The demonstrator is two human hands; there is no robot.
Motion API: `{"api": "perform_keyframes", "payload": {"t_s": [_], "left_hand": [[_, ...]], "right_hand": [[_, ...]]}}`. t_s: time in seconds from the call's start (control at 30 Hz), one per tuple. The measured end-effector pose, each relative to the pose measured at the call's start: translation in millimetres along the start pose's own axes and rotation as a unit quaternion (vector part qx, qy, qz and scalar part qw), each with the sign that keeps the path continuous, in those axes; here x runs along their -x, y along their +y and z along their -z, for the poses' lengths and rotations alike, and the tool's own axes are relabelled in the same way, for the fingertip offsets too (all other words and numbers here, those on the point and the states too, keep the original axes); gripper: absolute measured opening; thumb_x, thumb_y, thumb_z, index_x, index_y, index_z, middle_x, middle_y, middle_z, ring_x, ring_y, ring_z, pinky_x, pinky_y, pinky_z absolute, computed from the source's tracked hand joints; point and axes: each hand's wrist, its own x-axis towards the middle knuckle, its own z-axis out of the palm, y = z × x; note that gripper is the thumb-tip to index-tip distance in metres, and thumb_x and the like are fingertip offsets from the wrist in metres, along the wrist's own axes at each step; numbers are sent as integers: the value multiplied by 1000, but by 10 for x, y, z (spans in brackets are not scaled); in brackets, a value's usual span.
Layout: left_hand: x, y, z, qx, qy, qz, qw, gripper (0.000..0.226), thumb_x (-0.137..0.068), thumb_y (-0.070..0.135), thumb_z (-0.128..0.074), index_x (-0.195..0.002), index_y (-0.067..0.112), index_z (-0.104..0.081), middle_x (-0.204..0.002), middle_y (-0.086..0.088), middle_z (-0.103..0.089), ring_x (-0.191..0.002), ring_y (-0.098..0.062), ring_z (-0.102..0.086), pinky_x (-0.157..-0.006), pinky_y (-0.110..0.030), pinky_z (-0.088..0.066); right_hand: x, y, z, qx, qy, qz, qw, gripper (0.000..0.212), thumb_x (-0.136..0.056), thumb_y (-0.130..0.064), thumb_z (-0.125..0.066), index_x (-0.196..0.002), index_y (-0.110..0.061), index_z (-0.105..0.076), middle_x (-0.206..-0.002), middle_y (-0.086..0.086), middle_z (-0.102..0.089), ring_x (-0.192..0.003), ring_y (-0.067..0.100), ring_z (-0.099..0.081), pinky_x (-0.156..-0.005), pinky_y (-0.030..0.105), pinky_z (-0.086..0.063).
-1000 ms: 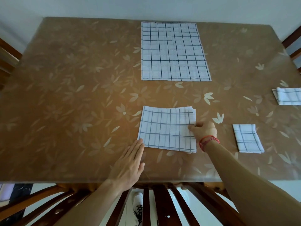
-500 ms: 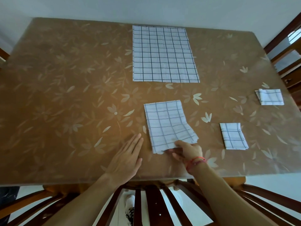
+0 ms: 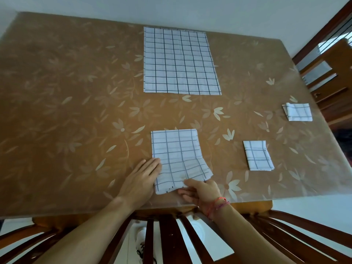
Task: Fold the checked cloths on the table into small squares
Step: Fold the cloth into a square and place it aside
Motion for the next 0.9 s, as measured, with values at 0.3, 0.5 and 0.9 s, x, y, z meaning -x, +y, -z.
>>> {"api": "perform_keyframes", "payload": {"t_s": [0.3,0.5,0.9], "left_hand": [[114,-47,-27,51,17,18,998,60,-85,-3,-28,-143,4,-43,-151,-11,-40,-143,-20,-31,-118,-34,-18],[190,-59,-16,102,7,6,995,64,-84,-6,-53,-145,6,-40,-153,-9,-37,-144,-18,-27,-119,-29,-10],[301,-71,93,118,42,10,992,44,-90,15,-37,-123,1,-62,-127,-8,-59,-128,-23,-45,-114,-40,-26]], "right_hand": [[-33,-11,452,376,12,173,910,38,-56,-29,-88,-90,-27,-71,-78,-9,-74,-77,11,-71,-73,36,-59],[-165,14,540,475,112,332,807,42,-72,-22,-73,-109,-38,-60,-89,-16,-55,-78,11,-57,-70,29,-55],[-501,6,568,499,50,499,707,28,-51,-2,-91,-68,-18,-75,-91,2,-75,-82,18,-66,-70,25,-55]]}}
